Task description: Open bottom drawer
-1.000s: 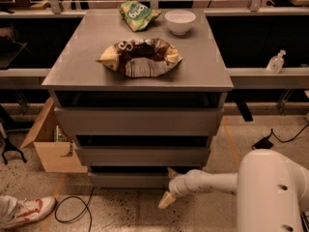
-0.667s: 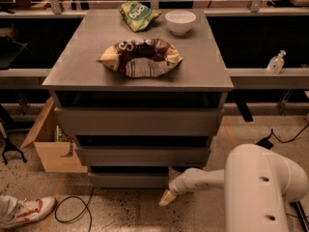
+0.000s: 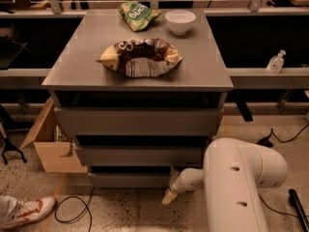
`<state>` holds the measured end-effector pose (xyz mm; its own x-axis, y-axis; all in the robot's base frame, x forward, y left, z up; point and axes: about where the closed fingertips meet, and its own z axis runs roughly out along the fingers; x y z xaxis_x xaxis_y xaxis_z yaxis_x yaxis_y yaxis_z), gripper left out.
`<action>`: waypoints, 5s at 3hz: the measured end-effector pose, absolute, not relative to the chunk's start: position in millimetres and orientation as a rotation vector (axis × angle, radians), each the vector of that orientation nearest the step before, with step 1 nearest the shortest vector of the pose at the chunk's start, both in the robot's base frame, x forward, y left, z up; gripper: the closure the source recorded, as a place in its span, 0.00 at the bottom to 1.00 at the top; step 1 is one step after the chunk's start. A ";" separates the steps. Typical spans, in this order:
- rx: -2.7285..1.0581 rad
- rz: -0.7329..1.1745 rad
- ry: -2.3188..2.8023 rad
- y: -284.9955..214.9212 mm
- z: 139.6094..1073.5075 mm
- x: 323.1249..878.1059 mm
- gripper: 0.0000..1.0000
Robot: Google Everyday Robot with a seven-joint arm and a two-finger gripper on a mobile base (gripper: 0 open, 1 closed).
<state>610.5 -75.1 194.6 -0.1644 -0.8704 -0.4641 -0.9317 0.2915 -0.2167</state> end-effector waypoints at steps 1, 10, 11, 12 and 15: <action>-1.591 0.156 2.083 -80.2 182.6 617.3 0.00; -1.538 0.357 2.197 -95.0 175.1 550.1 1.00; -1.538 0.357 2.197 -95.0 177.6 550.1 1.00; -1.513 0.387 2.225 -93.9 173.5 514.6 1.00; -1.469 0.403 2.269 -92.5 177.8 469.2 1.00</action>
Offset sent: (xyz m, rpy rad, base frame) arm 0.0387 -0.0119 -0.0461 0.0323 0.0636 -0.0154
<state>469.2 -92.5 177.8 -0.3636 -0.7971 -0.4821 -0.9144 0.4042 0.0215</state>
